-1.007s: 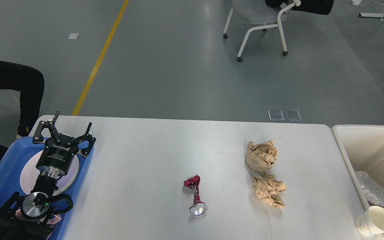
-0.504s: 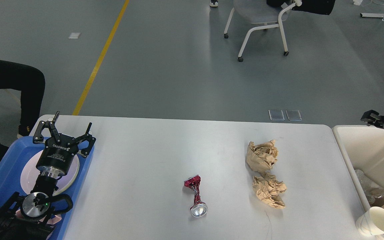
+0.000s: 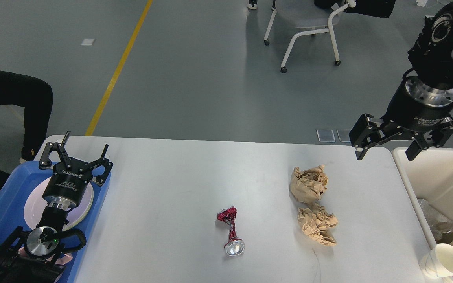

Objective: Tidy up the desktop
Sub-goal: 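Move the right gripper from the bin down to the red can, then close the right gripper on the red can and lift it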

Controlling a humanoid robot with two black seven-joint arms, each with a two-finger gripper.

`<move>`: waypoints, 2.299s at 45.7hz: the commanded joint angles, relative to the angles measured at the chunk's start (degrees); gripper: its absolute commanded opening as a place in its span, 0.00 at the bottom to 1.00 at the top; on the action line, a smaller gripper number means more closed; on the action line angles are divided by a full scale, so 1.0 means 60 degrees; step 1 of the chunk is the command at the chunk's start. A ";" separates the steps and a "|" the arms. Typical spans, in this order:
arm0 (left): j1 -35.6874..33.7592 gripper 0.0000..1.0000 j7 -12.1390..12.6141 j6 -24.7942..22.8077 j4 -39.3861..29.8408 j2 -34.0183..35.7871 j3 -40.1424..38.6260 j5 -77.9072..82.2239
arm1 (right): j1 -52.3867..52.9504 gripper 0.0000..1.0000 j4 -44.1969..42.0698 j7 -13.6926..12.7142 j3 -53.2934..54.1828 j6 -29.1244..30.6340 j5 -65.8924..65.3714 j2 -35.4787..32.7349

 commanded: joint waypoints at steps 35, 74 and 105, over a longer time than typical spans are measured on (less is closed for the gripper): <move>0.0000 0.96 0.0003 0.0000 0.0006 0.0000 0.0000 -0.0002 | -0.1172 1.00 0.0764 -0.0003 0.1944 -0.1634 0.0933 -0.0293; 0.0000 0.96 0.0003 0.0000 0.0006 0.0000 0.0000 -0.0002 | -0.7223 1.00 -0.3264 -0.0442 0.4378 -0.5034 0.0919 0.5067; 0.0000 0.96 0.0003 0.0000 -0.0009 0.0000 0.0000 0.0012 | -0.9201 1.00 -0.5785 -0.0442 0.4436 -0.5049 0.0875 0.5815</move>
